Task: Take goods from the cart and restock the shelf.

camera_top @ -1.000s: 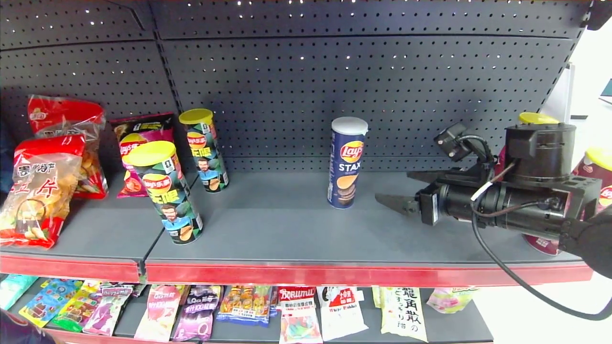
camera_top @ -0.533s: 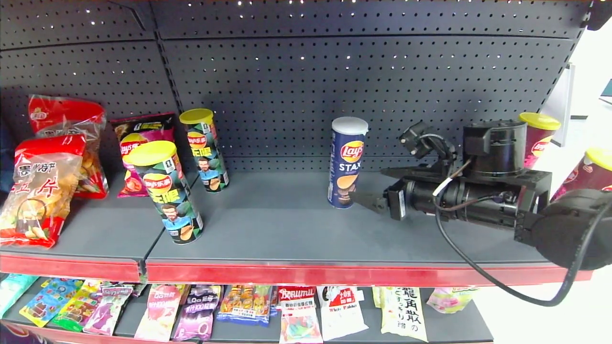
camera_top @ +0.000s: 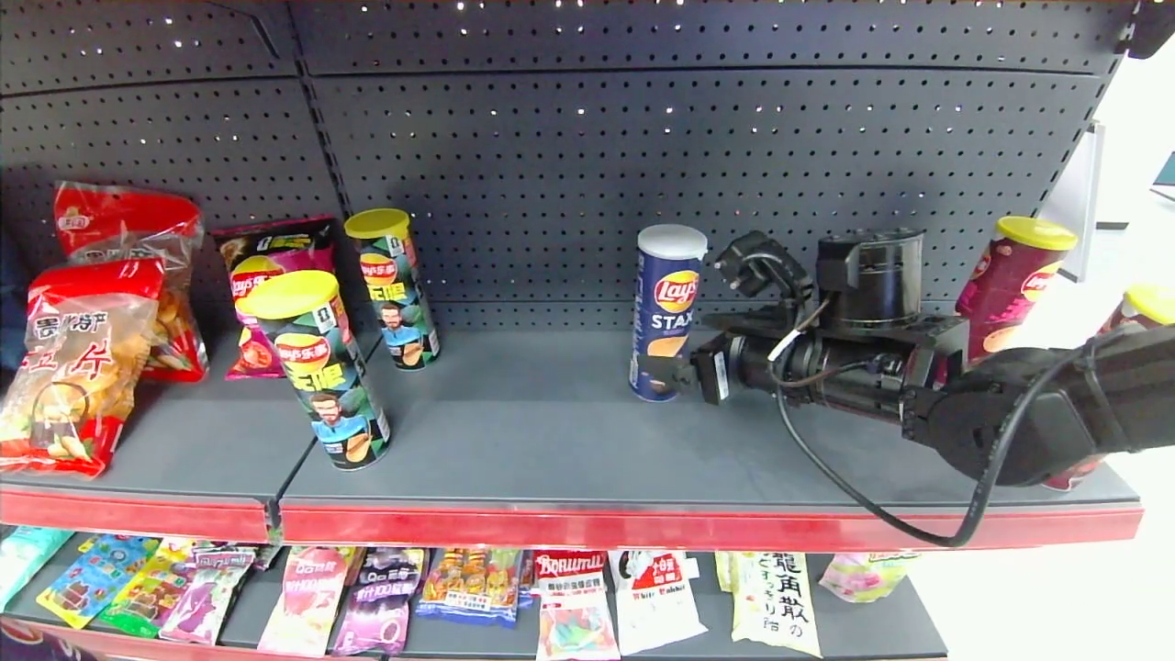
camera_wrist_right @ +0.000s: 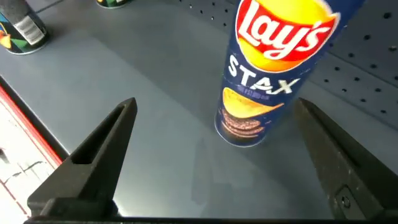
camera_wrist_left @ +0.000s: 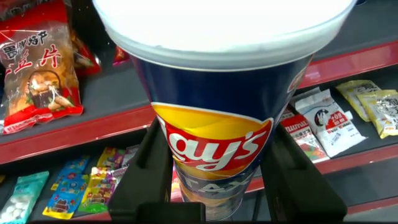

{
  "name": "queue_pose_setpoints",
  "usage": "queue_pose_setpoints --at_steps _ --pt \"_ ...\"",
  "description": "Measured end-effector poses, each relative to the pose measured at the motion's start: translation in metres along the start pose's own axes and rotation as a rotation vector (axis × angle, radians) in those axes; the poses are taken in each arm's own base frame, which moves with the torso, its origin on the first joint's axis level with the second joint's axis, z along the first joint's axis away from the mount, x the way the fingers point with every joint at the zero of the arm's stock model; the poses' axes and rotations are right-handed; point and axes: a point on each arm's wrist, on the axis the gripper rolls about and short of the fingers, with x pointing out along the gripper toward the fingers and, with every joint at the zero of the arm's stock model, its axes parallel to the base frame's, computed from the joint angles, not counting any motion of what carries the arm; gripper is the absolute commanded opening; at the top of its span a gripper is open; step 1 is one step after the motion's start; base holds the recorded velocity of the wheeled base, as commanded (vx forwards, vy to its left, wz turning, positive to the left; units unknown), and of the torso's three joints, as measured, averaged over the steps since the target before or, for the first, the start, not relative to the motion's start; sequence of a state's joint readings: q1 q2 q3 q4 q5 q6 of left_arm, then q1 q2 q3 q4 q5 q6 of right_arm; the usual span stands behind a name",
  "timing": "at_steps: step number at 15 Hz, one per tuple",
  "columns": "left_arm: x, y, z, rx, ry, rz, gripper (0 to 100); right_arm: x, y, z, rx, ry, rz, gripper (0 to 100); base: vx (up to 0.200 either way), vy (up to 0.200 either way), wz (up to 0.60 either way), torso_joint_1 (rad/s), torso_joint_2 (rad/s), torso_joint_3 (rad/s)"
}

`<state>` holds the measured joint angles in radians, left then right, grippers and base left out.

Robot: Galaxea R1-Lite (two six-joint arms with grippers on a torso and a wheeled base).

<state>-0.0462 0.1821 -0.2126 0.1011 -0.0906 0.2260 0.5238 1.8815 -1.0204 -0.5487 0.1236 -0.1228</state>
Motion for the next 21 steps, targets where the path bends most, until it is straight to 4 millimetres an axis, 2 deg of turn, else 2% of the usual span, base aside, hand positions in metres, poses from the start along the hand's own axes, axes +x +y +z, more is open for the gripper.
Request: queue_pose_setpoints --at_steps 9,21 --pt "0.000 0.000 0.000 -0.001 0.001 0.000 0 0.021 -0.014 0.014 0.011 -0.050 -0.057 100 0.000 0.000 0.00 0.000 0.00 0.000" --pt "0.000 0.000 0.000 -0.001 0.000 0.001 0 0.050 -0.018 0.025 0.002 -0.100 -0.060 100 0.000 0.000 0.00 0.000 0.00 0.000"
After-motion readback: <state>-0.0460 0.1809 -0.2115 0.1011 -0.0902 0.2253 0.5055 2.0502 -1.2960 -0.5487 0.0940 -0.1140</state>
